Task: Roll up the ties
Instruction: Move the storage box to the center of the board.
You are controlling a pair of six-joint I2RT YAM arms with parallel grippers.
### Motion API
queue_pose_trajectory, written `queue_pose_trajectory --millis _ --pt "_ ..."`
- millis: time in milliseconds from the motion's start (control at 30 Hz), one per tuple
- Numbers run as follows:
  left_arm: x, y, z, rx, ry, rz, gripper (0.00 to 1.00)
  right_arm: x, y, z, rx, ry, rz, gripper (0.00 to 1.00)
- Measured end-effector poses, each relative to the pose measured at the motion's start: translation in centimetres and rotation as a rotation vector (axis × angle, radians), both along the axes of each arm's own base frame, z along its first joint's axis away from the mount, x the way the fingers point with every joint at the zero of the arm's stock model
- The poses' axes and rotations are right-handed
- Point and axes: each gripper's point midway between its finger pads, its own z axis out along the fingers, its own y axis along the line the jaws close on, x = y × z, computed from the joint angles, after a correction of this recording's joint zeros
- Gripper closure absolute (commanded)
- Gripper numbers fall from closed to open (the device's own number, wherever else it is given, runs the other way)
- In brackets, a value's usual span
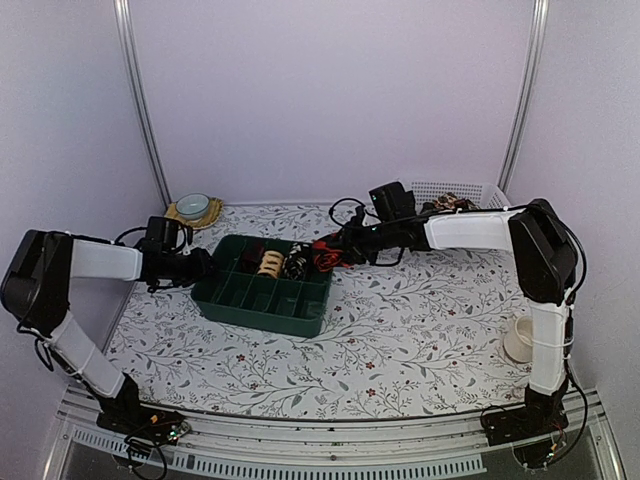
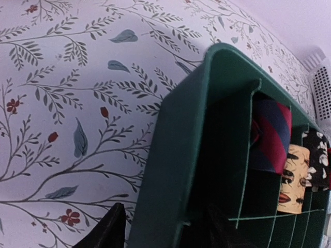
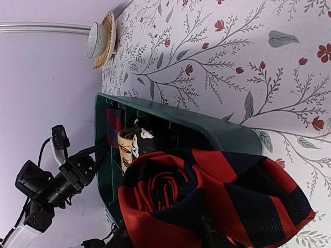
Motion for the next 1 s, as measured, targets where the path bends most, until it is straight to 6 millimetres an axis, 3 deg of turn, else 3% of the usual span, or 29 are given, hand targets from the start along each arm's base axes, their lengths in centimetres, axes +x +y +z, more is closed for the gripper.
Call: queue_pose_trajectory --millis 367,667,1000 --pt "-5.0 -5.5 1.1 -0.028 -0.028 -0.048 0.54 -0.5 -0.7 -1.6 -0.174 -0.002 -0.023 0.67" --pt "-7.8 -6.3 0.0 -0.078 -0.025 0.008 0.55 -0.3 -1.3 -2.1 -0.266 -0.047 -0.042 0.67" --pt "-8.7 -7.6 0.1 -0.089 -0.040 0.026 0.55 -0.6 -2.1 -2.2 -0.365 -0.055 -0.039 0.66"
